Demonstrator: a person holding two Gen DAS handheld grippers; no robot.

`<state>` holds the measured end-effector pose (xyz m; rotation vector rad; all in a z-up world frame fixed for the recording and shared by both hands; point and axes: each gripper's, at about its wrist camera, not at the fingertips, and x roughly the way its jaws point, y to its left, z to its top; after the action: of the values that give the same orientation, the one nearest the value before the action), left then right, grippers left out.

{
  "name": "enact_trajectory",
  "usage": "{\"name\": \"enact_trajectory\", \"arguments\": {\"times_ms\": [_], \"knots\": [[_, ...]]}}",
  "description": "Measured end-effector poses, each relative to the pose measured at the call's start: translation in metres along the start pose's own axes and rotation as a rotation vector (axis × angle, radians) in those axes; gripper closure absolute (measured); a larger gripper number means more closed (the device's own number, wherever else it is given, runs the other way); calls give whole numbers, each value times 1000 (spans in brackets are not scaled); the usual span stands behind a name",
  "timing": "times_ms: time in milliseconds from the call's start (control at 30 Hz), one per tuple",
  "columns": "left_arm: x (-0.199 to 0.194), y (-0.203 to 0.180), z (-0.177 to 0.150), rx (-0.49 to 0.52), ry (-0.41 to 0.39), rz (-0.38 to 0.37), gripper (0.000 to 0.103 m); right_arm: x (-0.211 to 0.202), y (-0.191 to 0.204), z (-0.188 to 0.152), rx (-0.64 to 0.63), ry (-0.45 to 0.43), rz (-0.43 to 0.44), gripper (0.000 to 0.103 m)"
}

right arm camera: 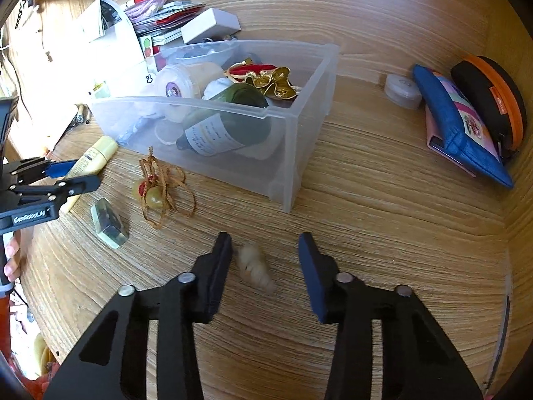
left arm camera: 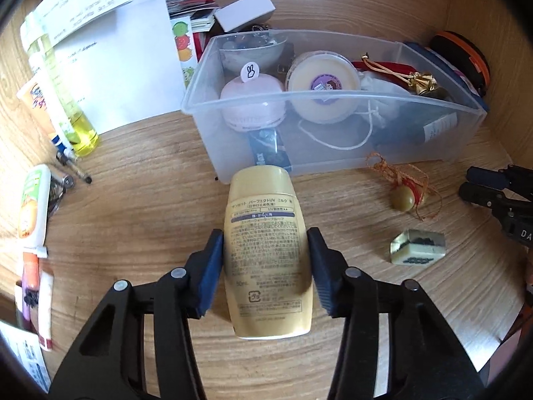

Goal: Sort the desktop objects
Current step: 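Close the left tool on the yellow sunscreen bottle while the right tool grasps the seashell, then lift the sunscreen bottle with the left tool while the right tool lifts the seashell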

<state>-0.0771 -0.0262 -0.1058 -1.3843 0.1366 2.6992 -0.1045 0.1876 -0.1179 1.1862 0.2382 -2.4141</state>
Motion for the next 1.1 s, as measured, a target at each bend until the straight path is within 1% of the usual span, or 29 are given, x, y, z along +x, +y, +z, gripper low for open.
{"name": "enact_trajectory", "arguments": {"times_ms": [33,100,200,367,467,633,833,867,933,1000,1100], "knots": [[0,0,0,4,2,4,54,0,0,0,0,-1,4,74],[-2,-2,-2,17,-4,18,54,0,-1,0,8,-3,11,82],[1,-4,1,48,-8,43,54,0,-3,0,20,-4,26,88],[-9,-1,2,43,-20,20,54,0,-1,-1,20,-7,33,89],[-24,4,3,18,-53,-4,54,-3,-3,0,23,-24,28,93],[-49,12,8,-14,-115,-31,54,-9,-7,1,34,-46,27,93],[-74,17,14,-54,-186,-83,54,-31,-16,5,57,-87,21,93],[-77,18,14,-57,-193,-90,54,-37,-18,6,61,-98,9,93],[-81,18,15,-67,-204,-102,54,-41,-17,5,32,-90,6,93],[-83,19,14,-75,-213,-118,54,-41,-12,2,5,-75,-22,93],[-85,19,14,-86,-223,-132,54,-33,-5,-3,-31,-29,-21,93]]}}
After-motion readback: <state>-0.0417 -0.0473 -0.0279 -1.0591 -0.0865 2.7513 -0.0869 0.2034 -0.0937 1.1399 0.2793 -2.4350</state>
